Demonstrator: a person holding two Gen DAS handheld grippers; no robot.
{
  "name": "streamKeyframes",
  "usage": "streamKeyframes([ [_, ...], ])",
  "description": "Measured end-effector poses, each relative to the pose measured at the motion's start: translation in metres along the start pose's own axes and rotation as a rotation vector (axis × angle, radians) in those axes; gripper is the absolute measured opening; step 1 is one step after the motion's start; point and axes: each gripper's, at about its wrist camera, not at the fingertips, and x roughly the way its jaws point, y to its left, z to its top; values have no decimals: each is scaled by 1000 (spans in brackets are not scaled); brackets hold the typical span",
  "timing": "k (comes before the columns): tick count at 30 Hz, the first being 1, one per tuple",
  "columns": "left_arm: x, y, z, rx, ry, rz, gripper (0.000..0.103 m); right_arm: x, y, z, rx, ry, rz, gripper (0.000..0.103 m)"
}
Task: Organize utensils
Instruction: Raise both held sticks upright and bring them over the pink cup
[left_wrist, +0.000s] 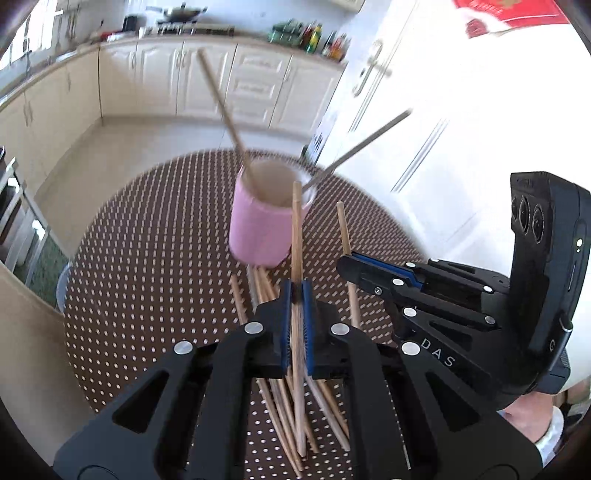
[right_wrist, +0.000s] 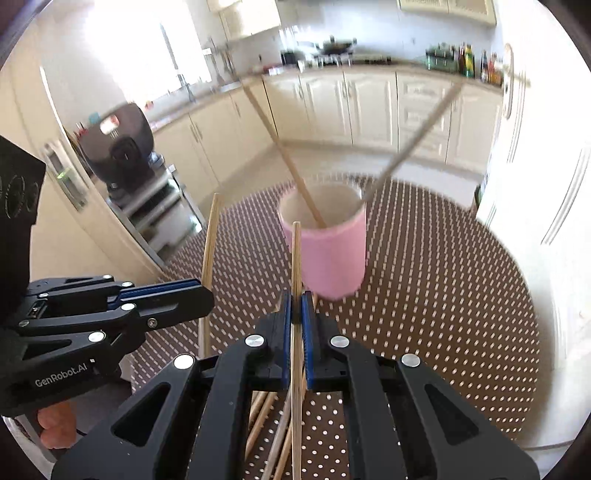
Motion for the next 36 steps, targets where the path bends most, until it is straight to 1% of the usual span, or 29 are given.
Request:
streamKeyframes([
  [4, -26, -16, 5, 31, -76, -16, 6, -21, 6, 10, -9, -92, 19, 4],
  [6, -40, -24, 9, 51, -121, -9, 6, -31, 10, 13, -20, -136, 25, 4],
  [9, -54, -30, 14, 71, -163, -6, 6, -43, 13, 18, -27, -191, 28, 4],
  [12, -64, -33, 21, 83, -207, 14, 6, -58, 14, 19, -46, -261, 0, 4],
  [14, -62, -31, 27, 89, -235, 28, 6, -67, 15, 21, -54, -314, -14, 4],
  [17, -64, -31, 34, 93, -270, 37, 6, -71, 15, 26, -69, -379, -47, 4],
  [20, -69, -33, 45, 102, -308, 60, 6, -80, 18, 29, -73, -467, -86, 4],
  [25, -74, -37, 60, 107, -370, 66, 6, -81, 16, 37, -77, -594, -134, 4],
  [28, -79, -40, 68, 116, -416, 84, 6, -81, 18, 45, -81, -651, -155, 4],
  [29, -80, -40, 70, 118, -432, 89, 6, -81, 18, 46, -89, -675, -175, 4],
  [31, -83, -39, 73, 114, -456, 91, 6, -79, 20, 45, -102, -702, -202, 4],
  [34, -85, -36, 76, 111, -499, 114, 6, -75, 16, 48, -100, -737, -209, 4],
  [36, -81, -34, 79, 113, -510, 125, 6, -71, 13, 49, -105, -755, -211, 4],
])
